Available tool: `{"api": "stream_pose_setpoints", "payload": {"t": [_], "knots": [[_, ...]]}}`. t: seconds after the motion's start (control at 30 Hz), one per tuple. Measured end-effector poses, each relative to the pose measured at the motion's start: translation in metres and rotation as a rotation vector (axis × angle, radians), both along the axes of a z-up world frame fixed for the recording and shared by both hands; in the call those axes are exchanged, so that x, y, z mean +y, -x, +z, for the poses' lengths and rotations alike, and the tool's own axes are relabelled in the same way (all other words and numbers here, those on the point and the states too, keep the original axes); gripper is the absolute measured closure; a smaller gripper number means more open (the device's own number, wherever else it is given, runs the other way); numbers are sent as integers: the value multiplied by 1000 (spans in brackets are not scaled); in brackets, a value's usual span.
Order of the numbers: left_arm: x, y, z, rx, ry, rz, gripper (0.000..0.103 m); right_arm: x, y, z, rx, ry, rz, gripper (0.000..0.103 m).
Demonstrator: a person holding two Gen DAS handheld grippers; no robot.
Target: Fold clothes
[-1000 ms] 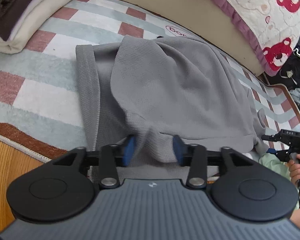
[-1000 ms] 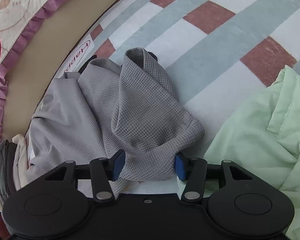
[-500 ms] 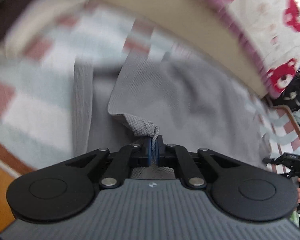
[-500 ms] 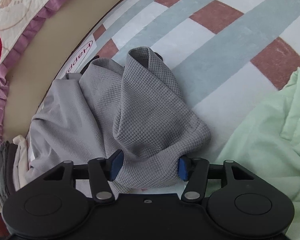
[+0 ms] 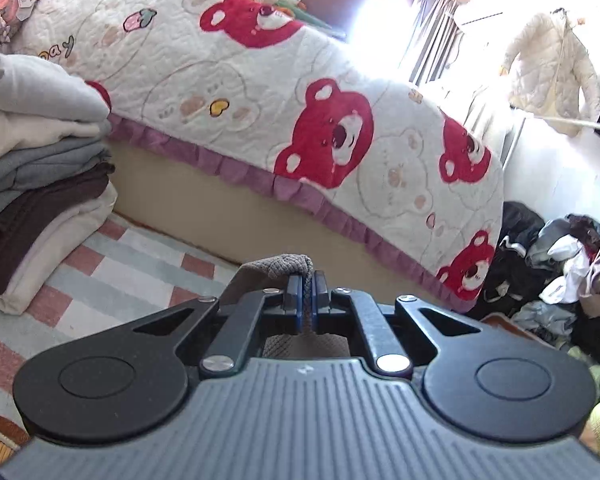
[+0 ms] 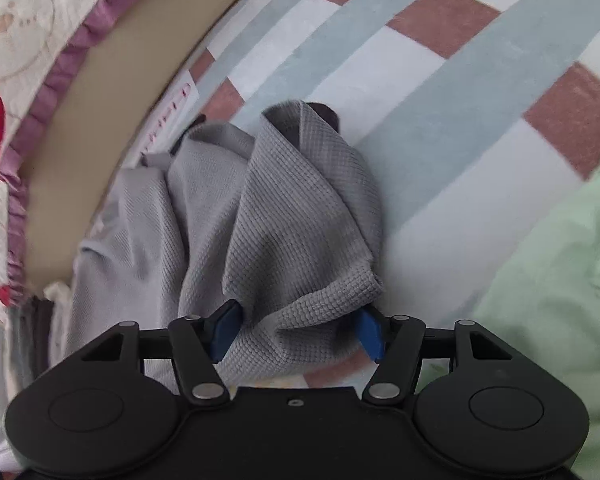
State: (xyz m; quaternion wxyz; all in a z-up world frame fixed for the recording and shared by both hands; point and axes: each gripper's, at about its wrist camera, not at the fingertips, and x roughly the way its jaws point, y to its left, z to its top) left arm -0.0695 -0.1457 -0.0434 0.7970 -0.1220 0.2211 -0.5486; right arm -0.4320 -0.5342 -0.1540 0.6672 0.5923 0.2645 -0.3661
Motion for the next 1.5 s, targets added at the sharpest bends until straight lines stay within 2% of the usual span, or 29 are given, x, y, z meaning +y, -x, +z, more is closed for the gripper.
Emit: {"api": "stream_pose_setpoints", "payload": {"t": [0.07, 0.3, 0.47, 0.57, 0.63, 0.67, 0.7, 0.8, 0.87, 0.97, 1.03, 1.07, 1.1, 1.17, 1.23, 1.33, 1.4, 1.43, 1.5], "knots": [[-3, -1, -6, 14, -35, 3, 99, 9, 5, 6, 32, -25, -2, 37], [-1, -2, -16, 31, -62, -1, 99, 19, 16, -11, -65, -145, -72, 34], [-2, -4, -19, 32, -62, 10, 99, 3, 3, -17, -140, -137, -143, 27], [-2, -6, -21, 39, -72, 18, 99, -7, -10, -14, -144, -77, -116, 25], [-3, -6, -21, 42, -76, 16, 99, -12, -22, -9, -133, 12, -55, 43], [-3, -6, -22, 40, -79, 16, 99, -14, -29, -5, -109, 65, -8, 68], [-4, -6, -22, 38, -82, 15, 99, -14, -36, 1, -81, 128, 39, 82], [-6, -4, -23, 32, -93, 10, 99, -8, -47, 23, -18, 321, 142, 84], [-6, -2, -22, 21, -102, 10, 99, -5, -49, 35, -2, 408, 177, 84], [-6, 0, -22, 16, -105, 10, 99, -8, -50, 39, 12, 429, 198, 83], [-7, -1, -23, 19, -106, 11, 99, -10, -44, 37, 23, 409, 185, 79], [-7, -1, -23, 20, -108, 12, 99, -9, -38, 33, 25, 393, 166, 71], [-8, -1, -24, 21, -112, 11, 99, -9, -35, 27, 27, 372, 145, 58], [-11, -2, -27, 24, -123, 9, 99, -11, -27, 15, 39, 321, 99, 45], [-14, -3, -31, 29, -140, 11, 99, -15, -26, 4, 51, 271, 78, 42], [-18, -5, -36, 37, -164, 12, 99, -17, -23, -3, 4, 277, 69, 41], [-21, -5, -39, 27, -198, 25, 99, -23, -30, -3, -33, 311, 126, 83], [-21, -5, -39, 16, -208, 36, 99, -26, -32, 0, -47, 328, 146, 83], [-16, -3, -30, -9, -204, 58, 99, -25, -27, 26, -118, 383, 150, 86]]}}
